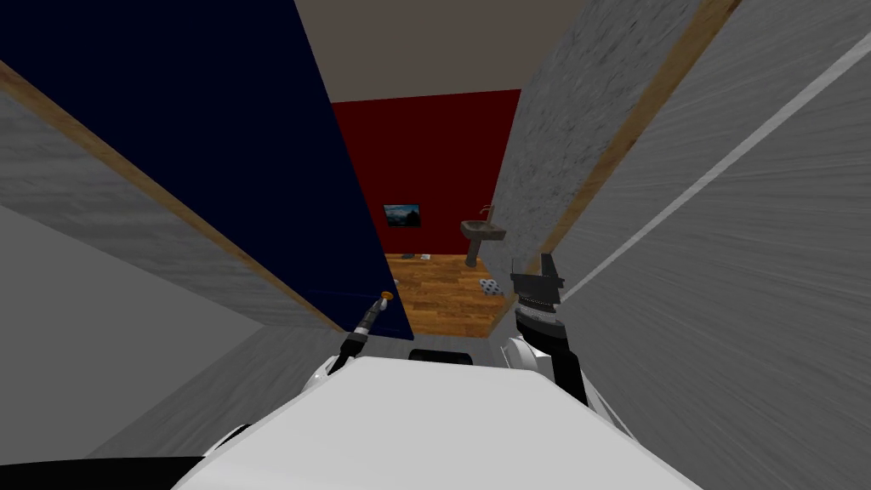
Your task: Pull the door open
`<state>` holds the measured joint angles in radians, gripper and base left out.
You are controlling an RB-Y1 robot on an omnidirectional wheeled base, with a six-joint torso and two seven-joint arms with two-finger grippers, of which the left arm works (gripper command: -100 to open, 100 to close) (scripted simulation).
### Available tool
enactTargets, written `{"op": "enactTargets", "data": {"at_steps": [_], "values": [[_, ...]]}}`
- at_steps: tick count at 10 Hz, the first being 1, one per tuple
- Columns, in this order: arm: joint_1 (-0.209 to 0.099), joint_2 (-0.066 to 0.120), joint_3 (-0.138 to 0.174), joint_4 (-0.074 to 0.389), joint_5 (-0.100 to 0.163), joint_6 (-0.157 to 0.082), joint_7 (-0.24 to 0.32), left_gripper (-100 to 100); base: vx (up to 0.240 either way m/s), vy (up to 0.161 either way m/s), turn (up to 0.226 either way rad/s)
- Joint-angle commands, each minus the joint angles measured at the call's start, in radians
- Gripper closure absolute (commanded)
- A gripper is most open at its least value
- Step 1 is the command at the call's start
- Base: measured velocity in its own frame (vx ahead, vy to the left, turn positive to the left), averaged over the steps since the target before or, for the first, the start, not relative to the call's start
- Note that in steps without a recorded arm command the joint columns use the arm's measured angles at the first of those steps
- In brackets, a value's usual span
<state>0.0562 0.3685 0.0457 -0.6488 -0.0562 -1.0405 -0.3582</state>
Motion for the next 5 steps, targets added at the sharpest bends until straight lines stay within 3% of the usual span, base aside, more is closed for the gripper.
{"op": "enactTargets", "data": {"at_steps": [1,2,3,5], "values": [[0.003,-0.009,-0.012,0.001,0.004,0.001,0.033,100,-0.044,0.021,-0.044],[0.001,-0.01,-0.019,0.0,0.021,0.006,0.071,100,-0.053,0.016,-0.07],[0.001,-0.01,-0.019,0.0,0.021,0.006,0.075,100,-0.046,0.021,-0.028],[-0.005,-0.011,-0.034,-0.002,0.053,0.015,0.141,100,-0.06,0.032,-0.088]]}}
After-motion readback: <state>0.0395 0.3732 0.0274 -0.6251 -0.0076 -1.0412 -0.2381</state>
